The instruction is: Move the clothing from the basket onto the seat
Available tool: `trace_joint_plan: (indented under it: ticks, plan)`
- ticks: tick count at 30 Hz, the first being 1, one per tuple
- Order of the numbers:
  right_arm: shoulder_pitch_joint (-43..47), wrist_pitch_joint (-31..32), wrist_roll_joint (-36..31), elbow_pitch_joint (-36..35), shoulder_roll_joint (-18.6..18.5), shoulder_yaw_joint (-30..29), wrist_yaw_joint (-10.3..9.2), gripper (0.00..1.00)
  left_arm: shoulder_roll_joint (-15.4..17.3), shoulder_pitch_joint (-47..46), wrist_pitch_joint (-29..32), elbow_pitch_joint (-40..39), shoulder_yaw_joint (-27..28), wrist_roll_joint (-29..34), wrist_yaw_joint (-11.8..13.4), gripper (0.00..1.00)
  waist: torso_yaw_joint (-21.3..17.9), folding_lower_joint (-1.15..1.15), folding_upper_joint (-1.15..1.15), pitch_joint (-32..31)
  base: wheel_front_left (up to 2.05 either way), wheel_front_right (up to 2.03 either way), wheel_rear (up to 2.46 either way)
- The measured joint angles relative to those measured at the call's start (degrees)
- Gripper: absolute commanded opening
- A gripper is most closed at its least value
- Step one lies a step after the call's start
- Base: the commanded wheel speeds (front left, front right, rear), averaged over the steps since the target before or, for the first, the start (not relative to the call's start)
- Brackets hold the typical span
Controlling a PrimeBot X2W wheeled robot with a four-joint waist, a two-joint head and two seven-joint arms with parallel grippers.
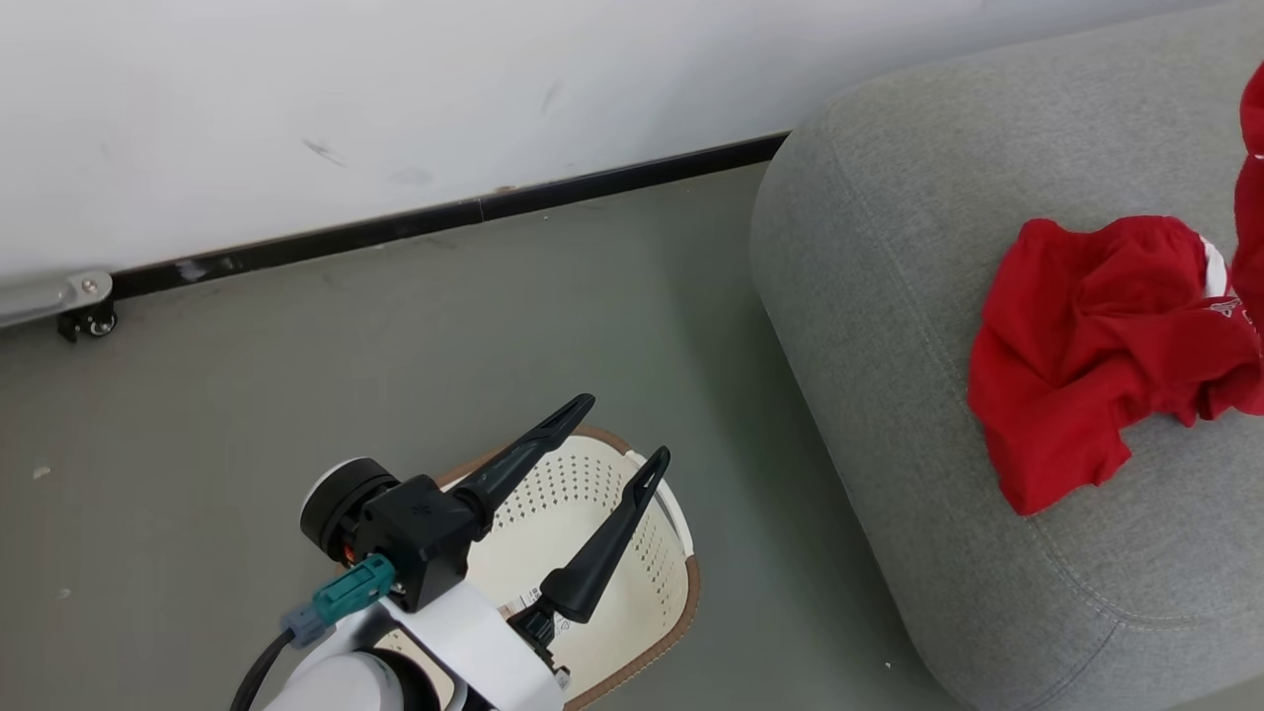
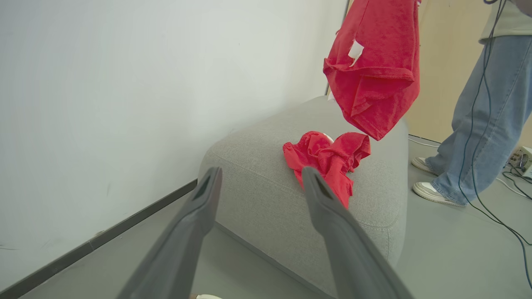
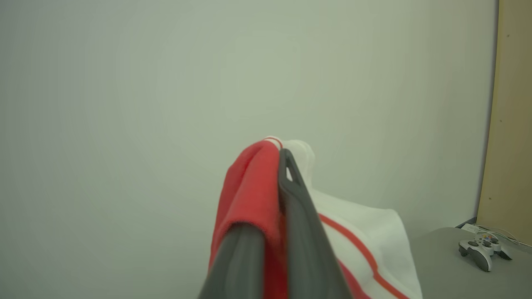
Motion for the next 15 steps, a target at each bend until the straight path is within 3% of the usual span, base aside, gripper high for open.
trace_joint_plan:
  ticks: [15]
  plan:
    - [8.64, -3.53, -2.79, 11.95, 0.43, -3.03, 0.01, 0.00, 0.29, -2.60, 1.32, -3.10, 0.33, 1.35, 0.66, 1.00, 1.12, 0.00, 0.00, 4.44, 0.00, 0.00, 0.00]
